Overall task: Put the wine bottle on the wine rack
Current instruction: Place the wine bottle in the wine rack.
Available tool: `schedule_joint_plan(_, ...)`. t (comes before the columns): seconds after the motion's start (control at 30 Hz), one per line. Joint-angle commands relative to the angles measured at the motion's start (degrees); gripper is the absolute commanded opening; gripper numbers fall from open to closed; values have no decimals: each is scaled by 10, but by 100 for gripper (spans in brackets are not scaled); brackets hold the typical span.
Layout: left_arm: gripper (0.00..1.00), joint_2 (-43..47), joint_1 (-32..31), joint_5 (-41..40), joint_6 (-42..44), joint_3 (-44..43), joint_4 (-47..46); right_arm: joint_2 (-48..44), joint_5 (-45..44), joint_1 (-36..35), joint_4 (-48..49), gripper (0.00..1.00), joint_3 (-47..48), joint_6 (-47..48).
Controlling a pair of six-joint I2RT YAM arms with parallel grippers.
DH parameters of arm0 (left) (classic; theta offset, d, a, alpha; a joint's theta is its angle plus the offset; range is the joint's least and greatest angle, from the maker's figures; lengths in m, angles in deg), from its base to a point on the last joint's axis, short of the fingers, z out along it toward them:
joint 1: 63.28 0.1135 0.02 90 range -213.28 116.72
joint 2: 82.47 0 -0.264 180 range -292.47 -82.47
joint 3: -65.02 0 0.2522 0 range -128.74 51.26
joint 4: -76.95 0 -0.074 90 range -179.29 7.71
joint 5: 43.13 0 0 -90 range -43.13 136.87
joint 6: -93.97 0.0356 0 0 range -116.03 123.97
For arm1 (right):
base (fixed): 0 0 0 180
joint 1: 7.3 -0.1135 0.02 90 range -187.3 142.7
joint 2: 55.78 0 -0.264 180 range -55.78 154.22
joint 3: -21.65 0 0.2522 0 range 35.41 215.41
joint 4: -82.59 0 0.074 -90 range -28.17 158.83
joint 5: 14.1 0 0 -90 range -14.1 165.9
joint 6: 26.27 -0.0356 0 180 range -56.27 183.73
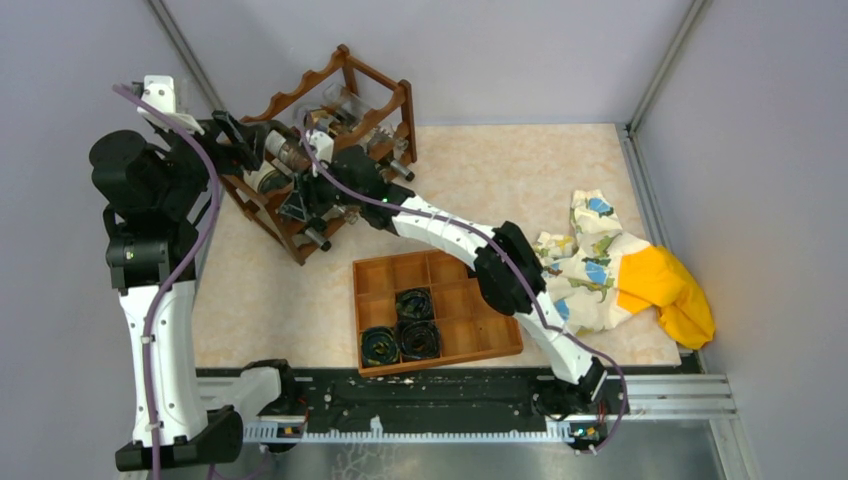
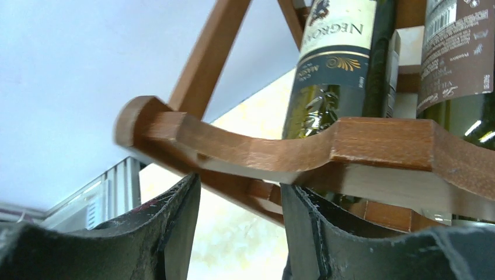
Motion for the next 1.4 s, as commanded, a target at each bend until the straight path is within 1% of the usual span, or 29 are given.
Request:
schedule_joint_plan(0.0,85,15,-2,12,-12,4,-29,-88,59,12,69,52,-31,19)
schedule_joint_plan(0.17,86,20,-2,20,-18,12,-37,-124,129,21,72,52,-85,47)
schedule_joint_plan(0.3,88,21,-2,35,-32,23,-52,-172,175,36,58,53,-139,79)
schedule_joint_plan(0.33,90,21,-2,41,-40,28,-59,-185,187,40,53,53,-153,86)
schedule_joint_plan(0.4,97,22,-2,53,-52,38,-75,-215,215,52,61,53,-191,97)
schedule_joint_plan(0.5,99,23,-2,71,-68,54,-104,-266,250,71,69,54,-255,128)
schedule_joint_plan(0.6,99,21,-2,95,-89,74,-137,-307,265,88,33,56,-297,176)
schedule_joint_plan(0.7,99,11,-2,128,-122,94,-177,-337,275,112,-28,57,-317,219)
schedule_joint_plan(0.77,99,0,-2,151,-148,103,-199,-355,273,131,-66,59,-327,266)
schedule_joint_plan(0.9,99,-22,-2,185,-210,121,-240,-382,258,179,-118,67,-332,331)
schedule_joint_plan(1.0,99,-28,-2,198,-260,145,-272,-397,242,218,-140,79,-327,369)
schedule_joint_plan(1.1,99,-27,-2,201,-303,161,-293,-415,227,266,-140,92,-330,400)
schedule_joint_plan(1.17,99,-23,-2,196,-329,171,-295,-430,221,302,-114,97,-343,392)
schedule_joint_plan(1.2,99,-21,-2,192,-336,173,-294,-437,226,323,-90,98,-353,370)
schedule_joint_plan(1.3,99,-9,-2,170,-342,175,-280,-458,265,409,24,98,-392,249)
schedule_joint_plan(1.37,99,-4,-2,154,-346,174,-261,-470,273,461,98,98,-419,166)
